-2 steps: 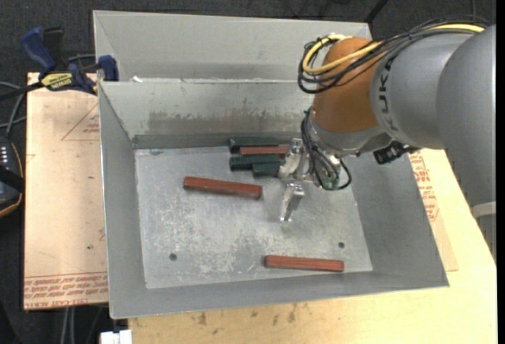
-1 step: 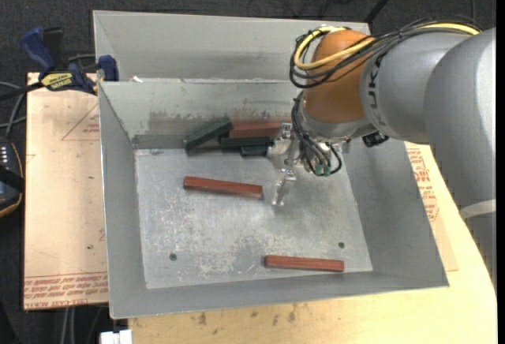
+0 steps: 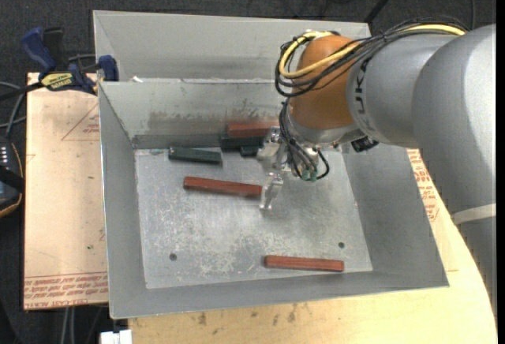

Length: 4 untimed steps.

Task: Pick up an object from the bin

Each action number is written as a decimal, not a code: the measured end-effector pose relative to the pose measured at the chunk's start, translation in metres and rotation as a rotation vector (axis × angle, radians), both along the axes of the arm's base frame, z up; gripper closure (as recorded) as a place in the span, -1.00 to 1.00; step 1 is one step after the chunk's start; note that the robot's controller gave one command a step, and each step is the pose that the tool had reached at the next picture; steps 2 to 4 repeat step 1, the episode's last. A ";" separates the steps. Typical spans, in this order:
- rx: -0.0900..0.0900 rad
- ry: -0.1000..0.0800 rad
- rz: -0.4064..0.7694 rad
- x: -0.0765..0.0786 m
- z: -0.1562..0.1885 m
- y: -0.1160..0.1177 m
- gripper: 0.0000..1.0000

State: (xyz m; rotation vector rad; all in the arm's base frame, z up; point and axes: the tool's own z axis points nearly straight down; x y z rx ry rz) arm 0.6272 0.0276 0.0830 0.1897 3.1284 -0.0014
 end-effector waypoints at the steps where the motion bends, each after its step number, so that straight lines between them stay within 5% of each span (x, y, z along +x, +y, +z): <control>1: 0.006 -0.024 -0.056 -0.026 -0.002 0.027 1.00; 4: 0.006 -0.024 -0.056 -0.026 -0.002 0.027 1.00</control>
Offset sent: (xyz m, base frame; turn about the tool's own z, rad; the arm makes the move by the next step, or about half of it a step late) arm 0.0000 0.0000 0.0000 0.0000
